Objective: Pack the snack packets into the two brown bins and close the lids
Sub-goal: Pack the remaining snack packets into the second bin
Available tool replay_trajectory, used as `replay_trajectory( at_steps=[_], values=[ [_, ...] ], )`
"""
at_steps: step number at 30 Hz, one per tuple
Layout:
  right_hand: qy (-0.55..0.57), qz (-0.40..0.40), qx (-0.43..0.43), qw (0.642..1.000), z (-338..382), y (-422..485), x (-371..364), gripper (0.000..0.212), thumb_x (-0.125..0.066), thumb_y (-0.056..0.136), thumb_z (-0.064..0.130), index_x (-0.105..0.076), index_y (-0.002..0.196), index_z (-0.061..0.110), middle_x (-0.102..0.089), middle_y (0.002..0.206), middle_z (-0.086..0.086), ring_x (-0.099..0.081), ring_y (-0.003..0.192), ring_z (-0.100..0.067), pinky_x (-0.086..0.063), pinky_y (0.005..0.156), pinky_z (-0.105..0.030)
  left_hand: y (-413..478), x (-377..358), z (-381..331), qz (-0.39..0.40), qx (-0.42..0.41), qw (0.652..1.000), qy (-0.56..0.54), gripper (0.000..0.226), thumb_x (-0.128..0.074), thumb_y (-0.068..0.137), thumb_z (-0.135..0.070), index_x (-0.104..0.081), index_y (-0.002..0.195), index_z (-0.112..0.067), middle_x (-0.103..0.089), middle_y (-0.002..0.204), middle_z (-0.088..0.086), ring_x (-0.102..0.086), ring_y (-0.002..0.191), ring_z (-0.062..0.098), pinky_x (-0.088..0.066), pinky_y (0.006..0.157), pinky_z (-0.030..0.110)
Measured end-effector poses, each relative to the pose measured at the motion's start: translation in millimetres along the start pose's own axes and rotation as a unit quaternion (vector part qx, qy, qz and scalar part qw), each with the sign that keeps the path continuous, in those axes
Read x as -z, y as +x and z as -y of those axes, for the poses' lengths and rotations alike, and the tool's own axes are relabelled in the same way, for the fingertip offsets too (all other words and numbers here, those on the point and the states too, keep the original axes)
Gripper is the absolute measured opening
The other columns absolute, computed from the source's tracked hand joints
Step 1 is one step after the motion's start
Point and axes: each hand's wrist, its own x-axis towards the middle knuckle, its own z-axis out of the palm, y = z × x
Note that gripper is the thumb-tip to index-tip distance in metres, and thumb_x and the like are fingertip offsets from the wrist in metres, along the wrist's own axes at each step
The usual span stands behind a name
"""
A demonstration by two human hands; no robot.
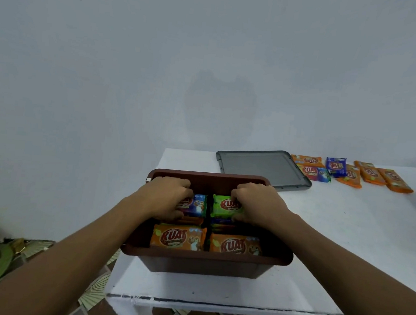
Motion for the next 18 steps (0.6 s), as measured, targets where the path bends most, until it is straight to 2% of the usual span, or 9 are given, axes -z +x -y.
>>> replay_trajectory(
  at_steps=[4, 7, 10, 12, 14, 18],
  values=[
    [-0.018, -0.015, 0.023, 0.999, -1.7, 1.6, -2.6, 0.046, -0.066, 0.078, 0.057, -0.064, 0.105, 0.02, -0.064, 0.102, 0.004, -0.062, 0.089, -0.016, -0.044, 0.067, -0.028, 0.2, 0.4, -1.2, -0.01, -0.002, 1.0, 0.003, 0.061, -0.063, 0.076, -0.056, -0.055, 0.128, -0.023, -0.055, 0.109, -0.006, -0.059, 0.094, 0.017, -0.053, 0.075, 0.037],
    [-0.03, -0.014, 0.044, 0.998, -9.0, -0.4, 0.2, 0.044, -0.053, 0.085, 0.062, -0.065, 0.1, 0.023, -0.067, 0.096, 0.006, -0.063, 0.087, -0.016, -0.046, 0.082, -0.037, 2.1, 3.0, -0.6, -0.009, 0.0, 1.0, -0.003, 0.063, -0.058, 0.076, -0.065, -0.056, 0.125, -0.026, -0.057, 0.107, -0.007, -0.059, 0.093, 0.015, -0.05, 0.073, 0.033],
    [0.028, -0.04, 0.063, 0.997, -28.3, -10.4, 5.0, 0.034, -0.048, 0.091, 0.055, -0.065, 0.102, 0.027, -0.067, 0.099, 0.011, -0.061, 0.09, -0.012, -0.041, 0.092, -0.039, 11.3, 14.3, -7.5, -0.032, -0.003, 0.999, -0.003, 0.049, -0.051, 0.083, -0.063, -0.058, 0.117, -0.029, -0.06, 0.107, -0.009, -0.06, 0.093, 0.014, -0.041, 0.065, 0.029],
    [0.095, -0.109, 0.062, 0.988, -50.2, -20.0, 2.9, 0.024, -0.052, 0.091, 0.045, -0.066, 0.098, 0.026, -0.065, 0.096, 0.012, -0.058, 0.087, -0.01, -0.042, 0.088, -0.038, 23.8, 25.0, -20.5, -0.069, -0.005, 0.997, -0.027, 0.038, -0.05, 0.088, -0.057, -0.058, 0.112, -0.029, -0.061, 0.104, -0.011, -0.059, 0.09, 0.012, -0.04, 0.063, 0.028],
    [0.143, -0.168, 0.042, 0.974, -80.2, -31.2, -2.4, 0.019, -0.053, 0.09, 0.037, -0.066, 0.091, 0.023, -0.063, 0.09, 0.01, -0.056, 0.083, -0.01, -0.045, 0.08, -0.038, 45.4, 37.4, -39.7, -0.099, -0.007, 0.994, -0.05, 0.034, -0.05, 0.09, -0.054, -0.057, 0.112, -0.029, -0.06, 0.101, -0.011, -0.058, 0.089, 0.012, -0.046, 0.066, 0.03],
    [0.167, -0.181, -0.038, 0.969, -146.9, -57.8, -24.9, 0.013, -0.057, 0.09, 0.028, -0.067, 0.091, 0.02, -0.064, 0.092, 0.004, -0.056, 0.087, -0.014, -0.049, 0.077, -0.036, 100.0, 60.5, -83.8, -0.146, -0.026, 0.987, -0.067, 0.031, -0.048, 0.091, -0.052, -0.058, 0.108, -0.029, -0.06, 0.1, -0.011, -0.058, 0.091, 0.013, -0.051, 0.07, 0.036]
  ],
)
